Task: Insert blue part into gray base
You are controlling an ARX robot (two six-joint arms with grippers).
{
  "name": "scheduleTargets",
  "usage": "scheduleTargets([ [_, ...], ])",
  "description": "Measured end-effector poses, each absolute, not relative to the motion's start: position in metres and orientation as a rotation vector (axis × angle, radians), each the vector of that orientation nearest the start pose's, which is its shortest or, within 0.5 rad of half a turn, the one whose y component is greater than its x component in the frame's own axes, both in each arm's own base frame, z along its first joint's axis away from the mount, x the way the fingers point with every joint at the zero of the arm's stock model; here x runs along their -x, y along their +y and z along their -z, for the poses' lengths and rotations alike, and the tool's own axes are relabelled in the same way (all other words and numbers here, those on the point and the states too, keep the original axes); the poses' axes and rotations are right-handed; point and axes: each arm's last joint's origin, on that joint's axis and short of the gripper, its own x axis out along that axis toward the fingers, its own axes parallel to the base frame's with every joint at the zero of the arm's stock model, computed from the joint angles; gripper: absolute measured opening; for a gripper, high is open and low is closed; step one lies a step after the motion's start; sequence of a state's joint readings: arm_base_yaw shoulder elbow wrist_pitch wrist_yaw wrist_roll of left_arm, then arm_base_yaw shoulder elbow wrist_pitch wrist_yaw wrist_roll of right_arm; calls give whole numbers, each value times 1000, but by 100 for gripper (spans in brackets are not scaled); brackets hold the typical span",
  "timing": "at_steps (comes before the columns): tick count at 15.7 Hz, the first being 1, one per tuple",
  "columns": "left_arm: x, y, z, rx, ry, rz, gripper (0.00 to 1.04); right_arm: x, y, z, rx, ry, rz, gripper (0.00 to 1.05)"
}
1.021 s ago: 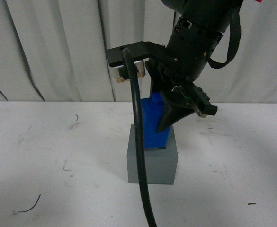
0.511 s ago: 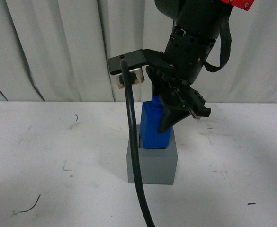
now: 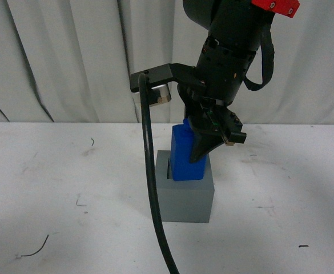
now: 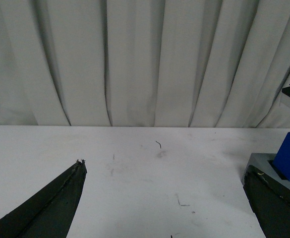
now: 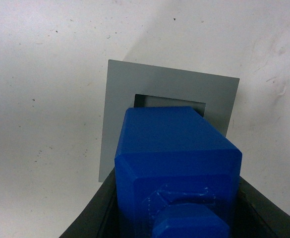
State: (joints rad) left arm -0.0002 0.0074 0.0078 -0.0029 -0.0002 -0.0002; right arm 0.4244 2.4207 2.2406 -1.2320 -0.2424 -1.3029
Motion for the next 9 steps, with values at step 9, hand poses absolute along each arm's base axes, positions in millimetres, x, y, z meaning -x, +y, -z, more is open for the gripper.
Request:
scheduleTargets([
  [9,-98,0,-165,0,2,0,98,-438,222,-196,1073,960,-1277,47],
])
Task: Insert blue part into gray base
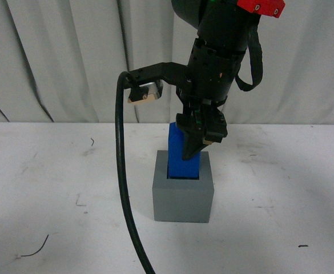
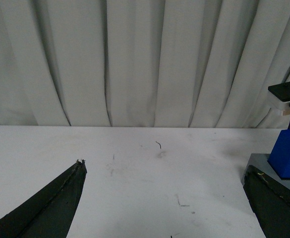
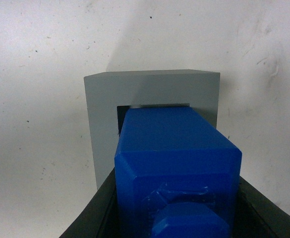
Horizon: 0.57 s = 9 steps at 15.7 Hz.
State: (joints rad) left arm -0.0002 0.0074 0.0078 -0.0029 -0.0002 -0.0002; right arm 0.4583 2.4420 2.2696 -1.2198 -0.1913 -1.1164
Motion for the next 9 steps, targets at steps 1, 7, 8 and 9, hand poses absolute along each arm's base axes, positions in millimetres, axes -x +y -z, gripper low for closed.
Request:
scheduleTargets([
  [1,-98,0,-165,0,2,0,98,-437,222,-196,1050,972,-1256,47],
  [7,-98,0,-165,0,3,0,98,-434,221,-195,1057,976,-1243,47],
  [8,-98,0,-165,0,2,0,98,-432,220,-189,1074,982,-1263,47],
  [9,-98,0,-165,0,2,0,98,-432,220,-185,1068,992,-1261,47],
])
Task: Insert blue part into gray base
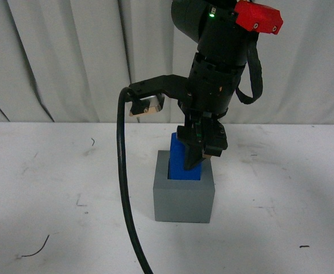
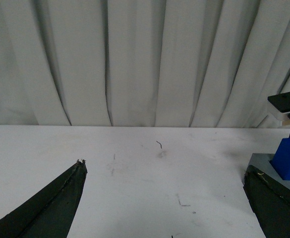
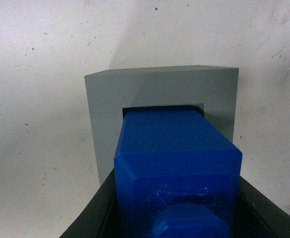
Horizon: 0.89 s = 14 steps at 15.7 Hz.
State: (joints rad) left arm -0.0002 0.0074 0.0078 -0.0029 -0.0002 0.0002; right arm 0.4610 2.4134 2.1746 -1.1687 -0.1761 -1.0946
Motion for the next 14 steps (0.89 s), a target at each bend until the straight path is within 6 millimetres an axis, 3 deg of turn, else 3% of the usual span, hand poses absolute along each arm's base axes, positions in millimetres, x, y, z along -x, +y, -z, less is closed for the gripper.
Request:
scheduleTargets([
  [3,-98,0,-165,0,3,0,98,-431,222,-184,1074,996,-1256,47],
  [5,-98,0,-165,0,2,0,98,-429,221,-184,1098,997,-1284,63],
  [8,-98,0,-165,0,2,0,98,-429,221,-186,1177,943,-1380,96],
  [12,-98,0,-165,0,3,0,98,-436,222,-192,1167,788,-1355,98],
  [14,-98,0,-165,0,2,0,98,-432,215,-211,1080,675,-1310,98],
])
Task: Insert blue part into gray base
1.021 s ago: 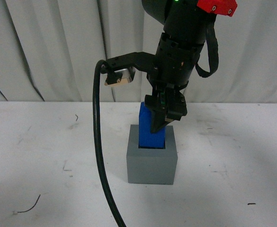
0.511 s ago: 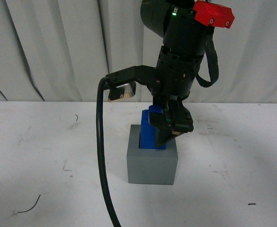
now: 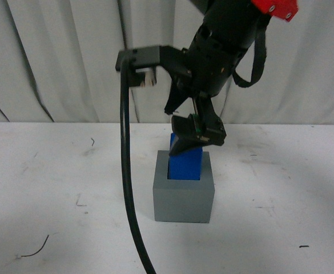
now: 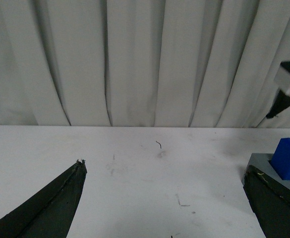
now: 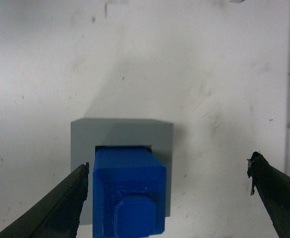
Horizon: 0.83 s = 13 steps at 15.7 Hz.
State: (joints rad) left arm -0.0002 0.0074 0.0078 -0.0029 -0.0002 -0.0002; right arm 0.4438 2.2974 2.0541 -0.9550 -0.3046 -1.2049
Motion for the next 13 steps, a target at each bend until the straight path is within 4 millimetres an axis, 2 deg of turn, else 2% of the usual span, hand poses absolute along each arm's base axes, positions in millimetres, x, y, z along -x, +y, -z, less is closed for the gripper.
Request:
scheduleTargets([
  [3,-98,0,-165,0,2,0,98,-396,193,-257,887,430,-1273,98],
  [4,-98,0,-165,0,3,0,98,-383,184,-269,838,332,-1214,98],
  [5,-98,0,-165,0,2,0,98,-372,175,-274,811,257,-1058,98],
  [7,-98,0,-165,0,2,0,98,-359,147,-266,649,193,-645,98],
  [8,-98,0,-165,0,2,0,98,-355,123,-254,513,211,-407,98],
  [10,-98,0,-165,0,2,0,98,-331,76,-232,243,235,-36,98],
  [12,-98,0,-165,0,2,0,98,-299,47,-231,89,130,136,98],
  [13,-98,0,-165,0,2,0,98,-284,35,-230,46,54,107,92],
])
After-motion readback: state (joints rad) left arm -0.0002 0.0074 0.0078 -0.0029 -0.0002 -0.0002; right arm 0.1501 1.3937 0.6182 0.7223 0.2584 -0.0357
